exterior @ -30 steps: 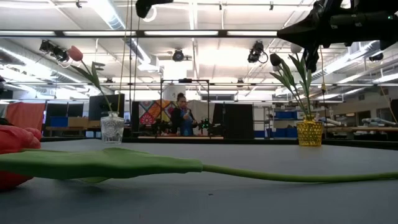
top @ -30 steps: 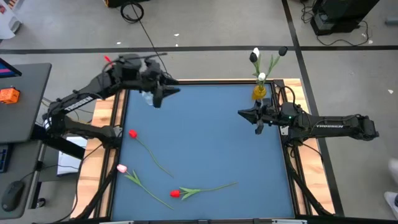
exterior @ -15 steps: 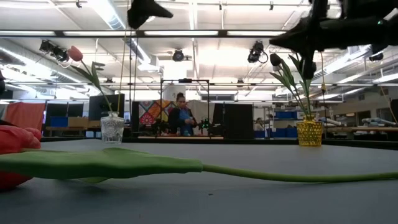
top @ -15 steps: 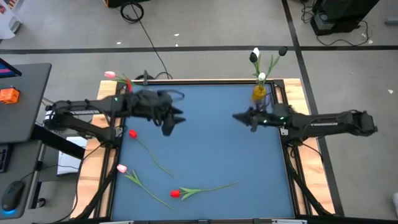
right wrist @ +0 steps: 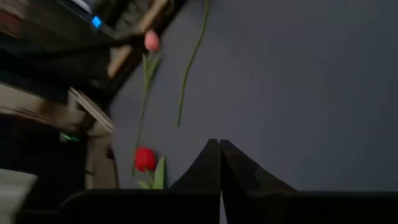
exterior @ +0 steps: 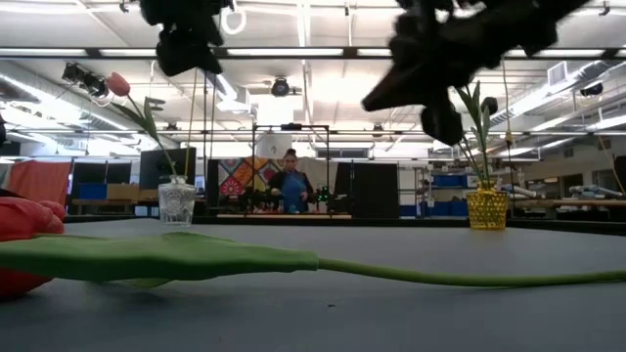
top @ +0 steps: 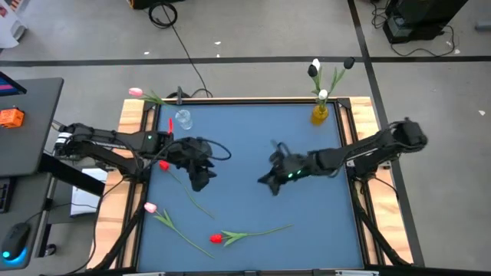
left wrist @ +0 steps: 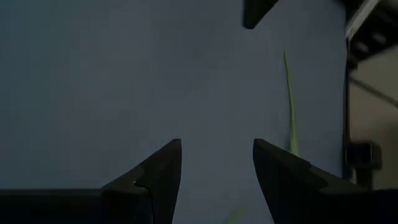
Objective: Sort flowers into vase by color
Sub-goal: Put the bottom red tulip into the transparent vase
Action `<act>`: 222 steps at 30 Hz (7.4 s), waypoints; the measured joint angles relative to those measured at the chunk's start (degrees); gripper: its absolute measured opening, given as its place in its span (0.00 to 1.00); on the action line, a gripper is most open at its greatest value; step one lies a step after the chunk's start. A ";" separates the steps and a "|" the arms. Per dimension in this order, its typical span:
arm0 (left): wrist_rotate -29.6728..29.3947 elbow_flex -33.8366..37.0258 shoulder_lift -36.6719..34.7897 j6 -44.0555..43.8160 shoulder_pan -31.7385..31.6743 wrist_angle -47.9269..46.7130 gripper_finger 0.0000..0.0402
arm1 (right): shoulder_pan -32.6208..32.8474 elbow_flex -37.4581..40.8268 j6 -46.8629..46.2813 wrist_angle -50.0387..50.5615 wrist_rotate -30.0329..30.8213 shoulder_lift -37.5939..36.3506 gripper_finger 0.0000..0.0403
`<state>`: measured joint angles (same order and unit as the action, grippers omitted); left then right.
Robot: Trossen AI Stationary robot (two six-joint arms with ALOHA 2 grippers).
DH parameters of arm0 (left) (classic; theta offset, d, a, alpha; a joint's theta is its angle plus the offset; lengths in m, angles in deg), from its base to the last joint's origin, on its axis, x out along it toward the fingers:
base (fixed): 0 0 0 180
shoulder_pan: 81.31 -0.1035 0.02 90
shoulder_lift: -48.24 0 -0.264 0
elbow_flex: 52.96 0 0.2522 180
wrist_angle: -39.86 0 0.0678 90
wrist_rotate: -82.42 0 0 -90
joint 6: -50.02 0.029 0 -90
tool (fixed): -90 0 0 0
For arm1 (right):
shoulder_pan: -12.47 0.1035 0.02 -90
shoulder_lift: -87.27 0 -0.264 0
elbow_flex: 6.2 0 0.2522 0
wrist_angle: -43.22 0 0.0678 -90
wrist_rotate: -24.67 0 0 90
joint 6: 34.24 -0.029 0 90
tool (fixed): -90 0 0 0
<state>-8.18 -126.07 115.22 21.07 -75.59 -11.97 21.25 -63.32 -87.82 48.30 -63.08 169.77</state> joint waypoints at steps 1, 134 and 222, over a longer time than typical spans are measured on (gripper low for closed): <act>1.24 0.00 0.00 -0.03 0.02 -1.04 0.51 | 1.36 -2.75 0.00 2.10 1.03 2.14 0.01; -18.99 -0.09 -18.73 17.55 -0.89 13.30 0.01 | -8.17 -13.97 29.79 31.44 9.92 -30.10 0.30; 2.82 22.12 -23.18 28.33 -60.65 31.66 0.01 | -6.55 8.44 30.64 26.92 11.09 -53.27 0.28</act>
<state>-5.37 -103.95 92.04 49.40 -136.24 19.69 14.71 -54.88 -57.18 75.22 -51.99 116.50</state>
